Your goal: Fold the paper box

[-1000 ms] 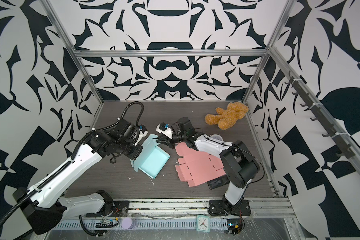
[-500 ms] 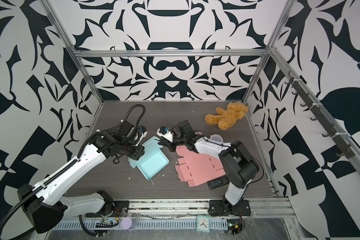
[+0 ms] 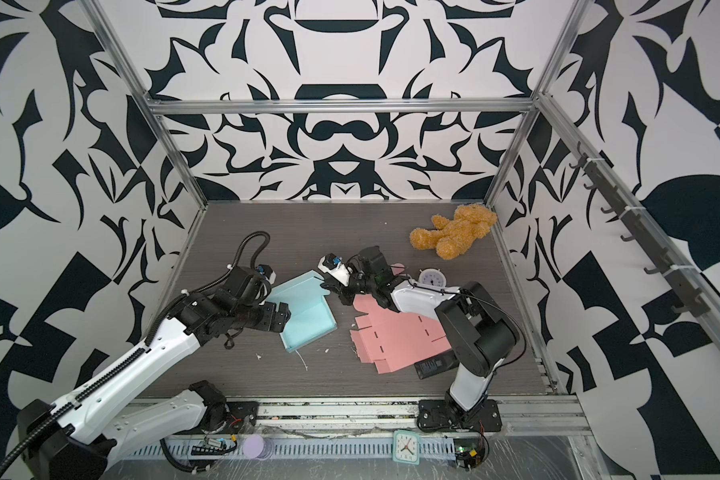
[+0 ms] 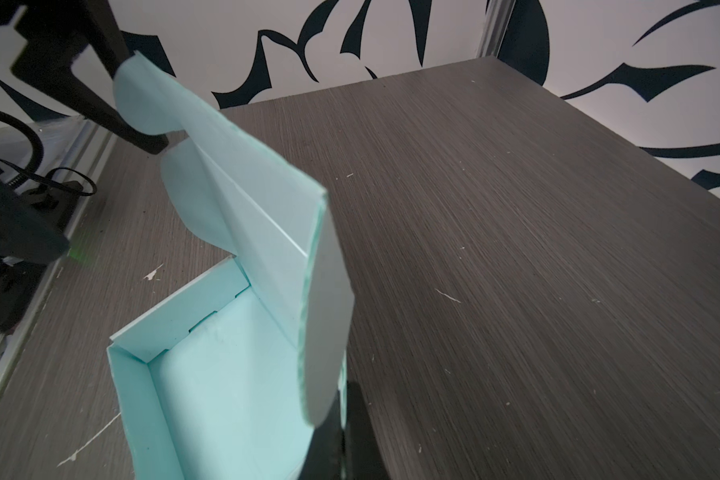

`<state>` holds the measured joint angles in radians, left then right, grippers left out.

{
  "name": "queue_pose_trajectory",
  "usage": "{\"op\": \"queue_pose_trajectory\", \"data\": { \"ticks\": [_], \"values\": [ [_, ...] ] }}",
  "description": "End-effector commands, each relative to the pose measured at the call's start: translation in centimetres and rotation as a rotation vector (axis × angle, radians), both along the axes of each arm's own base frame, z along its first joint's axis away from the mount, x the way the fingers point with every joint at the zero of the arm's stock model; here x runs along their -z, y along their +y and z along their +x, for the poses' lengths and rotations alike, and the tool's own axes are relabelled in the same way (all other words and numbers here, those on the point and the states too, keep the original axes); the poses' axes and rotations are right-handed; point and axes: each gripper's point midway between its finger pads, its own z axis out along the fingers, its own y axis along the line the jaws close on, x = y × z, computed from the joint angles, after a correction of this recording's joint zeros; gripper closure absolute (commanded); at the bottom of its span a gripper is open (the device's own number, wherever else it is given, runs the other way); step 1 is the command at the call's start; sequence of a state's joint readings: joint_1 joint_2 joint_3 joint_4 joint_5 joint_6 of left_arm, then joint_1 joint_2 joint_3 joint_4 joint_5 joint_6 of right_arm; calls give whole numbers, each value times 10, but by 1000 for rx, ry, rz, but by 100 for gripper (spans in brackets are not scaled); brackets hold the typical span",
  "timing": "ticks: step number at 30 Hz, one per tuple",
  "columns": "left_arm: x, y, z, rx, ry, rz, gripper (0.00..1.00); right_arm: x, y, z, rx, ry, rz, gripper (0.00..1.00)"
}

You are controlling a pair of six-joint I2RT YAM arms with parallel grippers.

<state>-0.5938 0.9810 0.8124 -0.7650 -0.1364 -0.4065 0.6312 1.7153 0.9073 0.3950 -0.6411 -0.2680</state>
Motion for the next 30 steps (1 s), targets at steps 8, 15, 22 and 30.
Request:
{"op": "queue_pose_trajectory", "data": {
  "ticks": [8,15,22,30],
  "values": [
    [8,5,26,-130,-60,-108,25,-26,4,7,35,-29,56,97],
    [19,7,25,-140,-23,-94,50,-26,2,15,78,-31,32,97],
    [27,9,21,-150,-7,-92,67,-24,1,16,88,-28,25,97],
    [26,10,22,-152,-7,-81,82,-29,1,14,92,-40,23,86]
  ]
}}
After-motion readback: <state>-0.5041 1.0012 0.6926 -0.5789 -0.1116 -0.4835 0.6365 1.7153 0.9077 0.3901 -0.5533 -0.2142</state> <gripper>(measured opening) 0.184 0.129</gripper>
